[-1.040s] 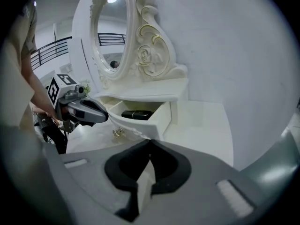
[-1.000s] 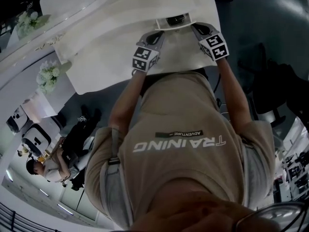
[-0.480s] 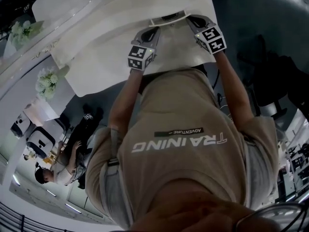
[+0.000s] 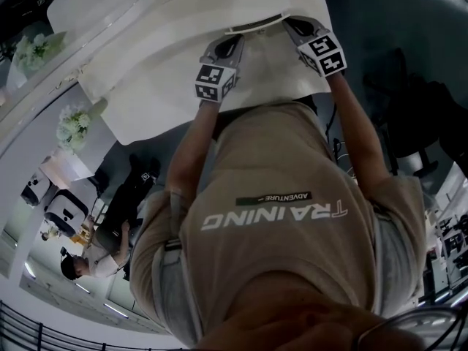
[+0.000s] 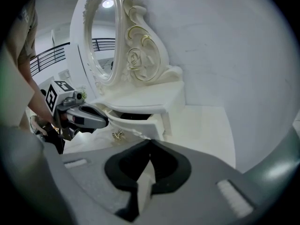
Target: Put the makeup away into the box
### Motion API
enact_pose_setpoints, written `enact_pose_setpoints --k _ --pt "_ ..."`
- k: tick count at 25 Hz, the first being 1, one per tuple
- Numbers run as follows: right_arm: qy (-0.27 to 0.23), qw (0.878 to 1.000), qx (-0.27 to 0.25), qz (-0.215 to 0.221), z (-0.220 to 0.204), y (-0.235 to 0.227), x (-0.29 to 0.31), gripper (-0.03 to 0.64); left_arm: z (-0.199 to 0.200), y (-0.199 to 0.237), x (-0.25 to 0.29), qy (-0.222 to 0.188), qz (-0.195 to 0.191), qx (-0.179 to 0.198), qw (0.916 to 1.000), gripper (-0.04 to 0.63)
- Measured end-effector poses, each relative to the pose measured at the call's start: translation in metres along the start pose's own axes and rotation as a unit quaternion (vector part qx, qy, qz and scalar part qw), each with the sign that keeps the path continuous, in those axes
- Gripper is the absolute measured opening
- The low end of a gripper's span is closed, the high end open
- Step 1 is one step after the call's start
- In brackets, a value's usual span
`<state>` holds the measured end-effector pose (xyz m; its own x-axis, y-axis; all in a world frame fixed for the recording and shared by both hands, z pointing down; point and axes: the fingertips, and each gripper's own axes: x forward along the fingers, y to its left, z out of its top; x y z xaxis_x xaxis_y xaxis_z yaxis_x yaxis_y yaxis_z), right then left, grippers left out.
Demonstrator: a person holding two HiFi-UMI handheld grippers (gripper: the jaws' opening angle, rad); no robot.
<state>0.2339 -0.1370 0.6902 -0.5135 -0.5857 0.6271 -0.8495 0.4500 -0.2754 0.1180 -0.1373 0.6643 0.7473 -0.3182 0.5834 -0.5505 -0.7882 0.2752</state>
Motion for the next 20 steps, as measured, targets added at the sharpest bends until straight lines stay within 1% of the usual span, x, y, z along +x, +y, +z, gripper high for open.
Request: enact_pose_setpoints --k 4,9,13,16,18,20 --pt "-0.014 1.0 0.016 -0.001 0.004 -0.005 0.005 0.003 0.004 0.007 0.004 -0.002 0.006 0.004 1.0 0.008" --pt "-0.028 0.999 0.02 -0.009 0.007 -0.005 0.006 0.003 0.009 0.011 0.004 -0.014 0.018 -0.005 0.9997 0.008" --pt "-0.041 0.999 0.022 -0.009 0.012 -0.011 0.01 0.003 0.015 0.018 0.008 -0.027 0.033 -0.003 0.9991 0.008" --pt "-0.048 0.998 0.03 -0.008 0.012 -0.012 0.013 0.003 0.012 0.02 0.01 -0.026 0.037 -0.007 0.999 0.007" --pt "-0.047 0.998 0.03 -0.009 0.012 -0.012 0.014 0.003 0.013 0.018 0.011 -0.027 0.036 -0.01 0.9989 0.008" --pt "-0.036 0.999 0.016 -0.011 0.012 -0.011 0.014 0.003 0.016 0.014 0.014 -0.03 0.034 -0.01 0.9989 0.007"
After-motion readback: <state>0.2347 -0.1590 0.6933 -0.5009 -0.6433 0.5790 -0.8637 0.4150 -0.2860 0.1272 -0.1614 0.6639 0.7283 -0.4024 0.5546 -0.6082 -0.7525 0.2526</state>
